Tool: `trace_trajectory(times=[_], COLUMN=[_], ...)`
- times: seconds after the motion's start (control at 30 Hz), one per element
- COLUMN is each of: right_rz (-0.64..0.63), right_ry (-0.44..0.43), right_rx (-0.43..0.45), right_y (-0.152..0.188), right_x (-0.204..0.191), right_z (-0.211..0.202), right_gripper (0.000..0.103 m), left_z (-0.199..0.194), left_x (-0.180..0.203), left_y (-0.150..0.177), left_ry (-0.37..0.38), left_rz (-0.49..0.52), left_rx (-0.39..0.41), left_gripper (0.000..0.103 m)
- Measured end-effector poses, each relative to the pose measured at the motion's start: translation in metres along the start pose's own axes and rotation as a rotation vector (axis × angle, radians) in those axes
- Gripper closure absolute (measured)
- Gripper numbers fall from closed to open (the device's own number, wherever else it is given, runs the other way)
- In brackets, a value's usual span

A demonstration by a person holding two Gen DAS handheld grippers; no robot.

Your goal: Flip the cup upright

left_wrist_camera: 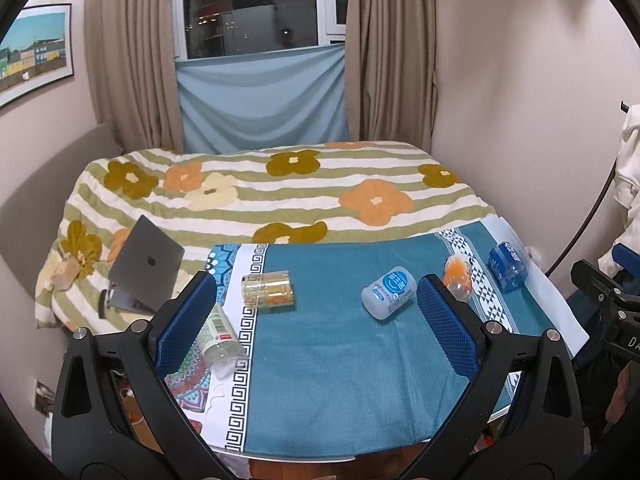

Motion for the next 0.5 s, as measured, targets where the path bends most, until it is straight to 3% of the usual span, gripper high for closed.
trace_trajectory(times=[0.27,0.5], right_rz=[0.018,0.023], right_ry=[-0.008,-0.005], right_rx=[-0.039,-0.110], right_y=[0.005,0.014], right_x=[0.008,0.018], right_z=[0.012,0.034], right_gripper=[0.000,0.000], left_z=[0.018,0.059], left_x=[0.006,0.023], left_y=[0.001,0.006], left_ry=[0.023,0.087], left_rz=[0.035,0.118], left_rx=[-0.061,-0.155], left_gripper=[0.000,0.000])
Point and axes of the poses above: each gripper's, at about its wrist camera, not at the fingertips, and z roughly the way its jaws point, x to its right, y to its underside, the point moved 4 cm from there along z, roughly the way its jaws point, and after that the axes turned 5 degrees about -y, right-handed, at the moved point
